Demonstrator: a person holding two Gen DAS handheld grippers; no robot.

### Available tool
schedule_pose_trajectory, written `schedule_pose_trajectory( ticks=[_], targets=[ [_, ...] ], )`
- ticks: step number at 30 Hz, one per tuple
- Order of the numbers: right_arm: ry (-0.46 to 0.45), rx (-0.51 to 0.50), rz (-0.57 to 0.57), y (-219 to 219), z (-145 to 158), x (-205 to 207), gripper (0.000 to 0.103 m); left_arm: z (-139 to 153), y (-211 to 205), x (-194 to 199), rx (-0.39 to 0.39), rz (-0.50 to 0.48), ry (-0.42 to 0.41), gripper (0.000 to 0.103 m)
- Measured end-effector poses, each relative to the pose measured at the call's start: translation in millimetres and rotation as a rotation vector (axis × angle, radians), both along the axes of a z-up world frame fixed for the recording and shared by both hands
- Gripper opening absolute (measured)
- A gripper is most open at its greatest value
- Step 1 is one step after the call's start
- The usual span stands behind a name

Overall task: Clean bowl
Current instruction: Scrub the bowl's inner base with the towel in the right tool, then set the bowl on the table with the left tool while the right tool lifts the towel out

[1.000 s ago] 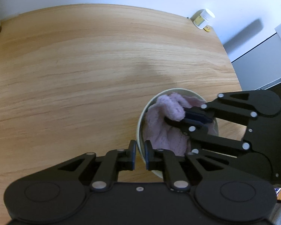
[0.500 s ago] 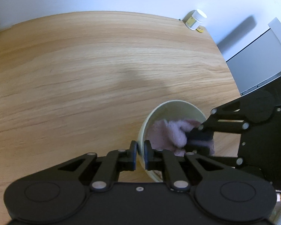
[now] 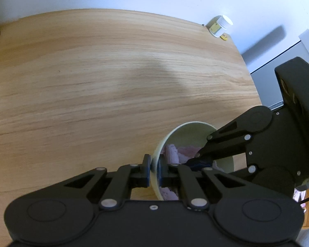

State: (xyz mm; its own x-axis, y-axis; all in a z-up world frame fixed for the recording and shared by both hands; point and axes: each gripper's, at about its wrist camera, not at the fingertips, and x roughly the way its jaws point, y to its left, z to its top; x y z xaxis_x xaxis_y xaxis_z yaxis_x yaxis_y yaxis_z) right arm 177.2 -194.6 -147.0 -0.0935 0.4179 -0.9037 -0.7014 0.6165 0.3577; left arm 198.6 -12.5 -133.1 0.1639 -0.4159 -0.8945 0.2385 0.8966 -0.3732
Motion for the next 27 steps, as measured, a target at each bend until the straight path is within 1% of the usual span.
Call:
schedule_pose_trajectory(
  ticks=[1,5,7,8,11,13,14,19,22,25,27],
  targets=[
    [0.009,0.028,-0.039,1.0,-2.3,3.4,0.009,0.0,0.5,0.1,0.000,0.002,0.000,0.006],
    [-0.028,0.084,-0.135,-5.1,-1.0,0.5,0.008,0.0,2.6,-0.4,-0.002,0.015,0.004,0.006],
    [-0.086,0.092,-0.196,-5.8,-1.2,-0.6,0.008,-0.4,1.8,-1.4,0.001,0.018,-0.001,0.007],
    [-0.137,0.101,-0.257,-10.2,2.2,-3.7,0.008,-0.5,1.5,-1.9,0.005,0.017,-0.004,0.007],
    [-0.206,0.108,-0.321,-8.0,3.1,2.6,0.007,-1.7,3.1,-1.7,0.018,0.031,-0.001,0.007],
    [-0.325,0.064,-0.309,9.0,-0.6,14.3,0.007,-2.1,3.8,-1.7,0.020,0.037,0.001,0.007],
    [-0.360,0.048,-0.309,10.5,3.5,10.8,0.007,-2.2,3.6,-1.8,0.024,0.039,-0.001,0.007],
    [-0.418,-0.014,-0.334,3.6,15.7,3.5,0.006,-0.8,-1.0,-2.2,0.025,0.042,-0.009,0.007],
    [-0.469,-0.052,-0.332,8.6,18.3,-2.7,0.006,0.0,-3.3,-1.3,0.030,0.038,-0.015,0.007],
    [-0.489,-0.047,-0.338,5.6,21.9,-8.1,0.007,0.2,-3.1,-1.2,0.034,0.036,-0.015,0.007],
    [-0.510,-0.021,-0.351,-0.7,29.9,-10.1,0.009,0.5,-2.7,-1.2,0.038,0.037,-0.014,0.007]
  ],
)
